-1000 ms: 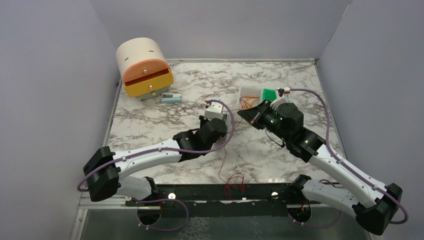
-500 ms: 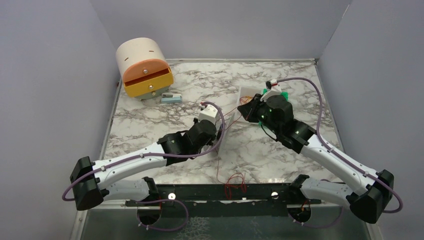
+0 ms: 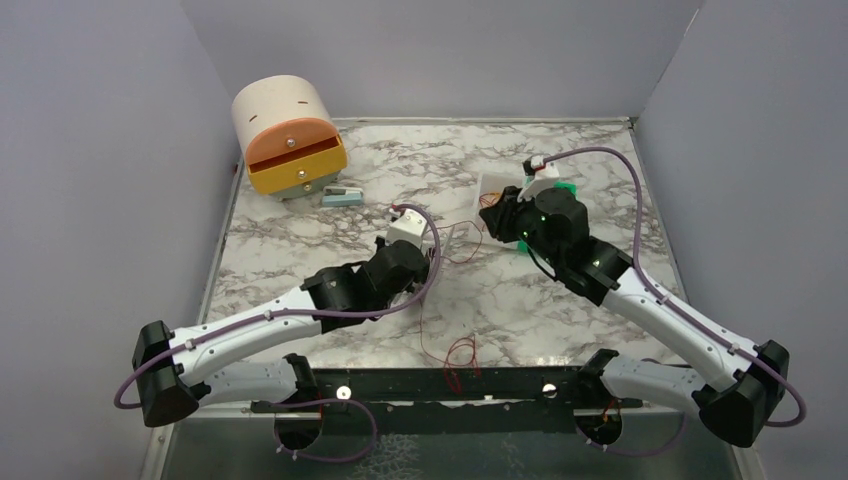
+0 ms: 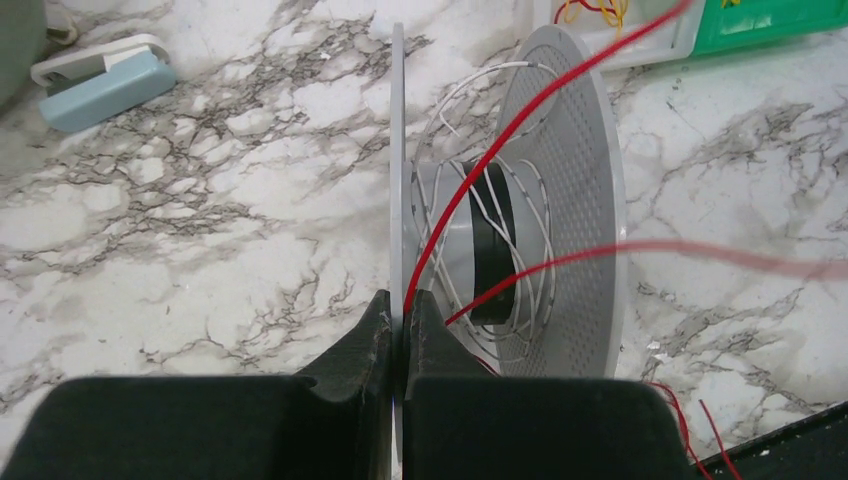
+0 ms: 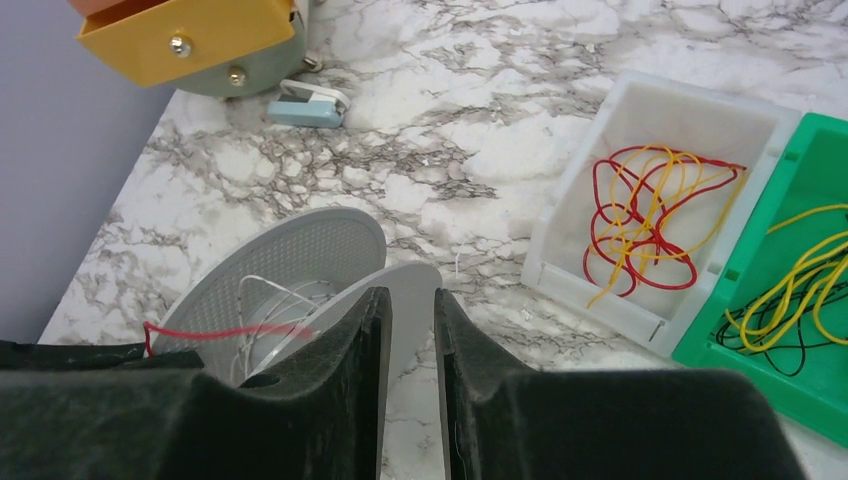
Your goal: Wrap the cables
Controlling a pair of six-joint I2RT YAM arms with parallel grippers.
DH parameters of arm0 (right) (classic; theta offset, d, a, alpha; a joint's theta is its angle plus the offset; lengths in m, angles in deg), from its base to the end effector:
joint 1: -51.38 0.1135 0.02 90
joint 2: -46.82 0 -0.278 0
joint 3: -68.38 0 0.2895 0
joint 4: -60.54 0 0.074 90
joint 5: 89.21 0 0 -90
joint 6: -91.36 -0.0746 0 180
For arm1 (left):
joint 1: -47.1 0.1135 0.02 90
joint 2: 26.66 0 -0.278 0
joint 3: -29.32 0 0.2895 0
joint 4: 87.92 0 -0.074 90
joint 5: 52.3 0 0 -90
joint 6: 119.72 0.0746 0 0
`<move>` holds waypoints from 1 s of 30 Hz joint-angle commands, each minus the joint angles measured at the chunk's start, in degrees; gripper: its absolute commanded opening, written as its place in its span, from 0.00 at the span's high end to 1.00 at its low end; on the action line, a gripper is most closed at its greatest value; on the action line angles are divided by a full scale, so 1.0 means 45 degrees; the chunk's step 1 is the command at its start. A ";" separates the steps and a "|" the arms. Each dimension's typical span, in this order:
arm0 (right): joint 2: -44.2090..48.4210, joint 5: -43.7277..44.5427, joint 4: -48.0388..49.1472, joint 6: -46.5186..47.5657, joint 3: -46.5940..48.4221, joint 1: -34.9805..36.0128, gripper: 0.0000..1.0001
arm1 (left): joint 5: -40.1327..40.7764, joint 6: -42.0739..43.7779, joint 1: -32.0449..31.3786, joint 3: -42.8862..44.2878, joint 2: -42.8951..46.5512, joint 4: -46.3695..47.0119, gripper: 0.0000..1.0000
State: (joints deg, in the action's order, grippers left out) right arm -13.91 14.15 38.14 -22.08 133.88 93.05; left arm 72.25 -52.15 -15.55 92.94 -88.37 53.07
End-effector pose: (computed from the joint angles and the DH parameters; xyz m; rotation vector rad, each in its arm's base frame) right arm 0.2447 0.1947 0.3357 -0.1404 1.9035 0.5608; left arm 0.1688 -0.2342 0.2862 0.4117 2.0577 -0.2224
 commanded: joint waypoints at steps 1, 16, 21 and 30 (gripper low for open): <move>0.0287 -0.0573 -0.0180 0.0637 0.0823 -0.0022 0.72 | 0.1474 0.0066 -0.0041 0.1123 0.0343 0.0348 1.00; 0.2459 -0.3692 -0.0171 0.0809 0.0518 -0.0022 0.52 | 0.3456 0.1258 -0.0042 0.3363 0.0480 0.0252 1.00; 0.2559 -0.6809 0.0603 0.1426 -0.0066 -0.0029 0.47 | 0.3498 0.1429 -0.0032 0.4140 0.0176 -0.0266 1.00; 0.1803 -0.9144 0.3060 0.0102 -0.1901 -0.0022 0.42 | 0.3591 0.1289 -0.0042 0.5101 -0.0015 -0.1246 1.00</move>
State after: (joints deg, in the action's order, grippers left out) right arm -4.16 -20.71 44.68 -18.83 127.56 92.94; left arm 85.95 -46.34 -15.55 112.57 -88.77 47.17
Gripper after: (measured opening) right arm 0.571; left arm 0.029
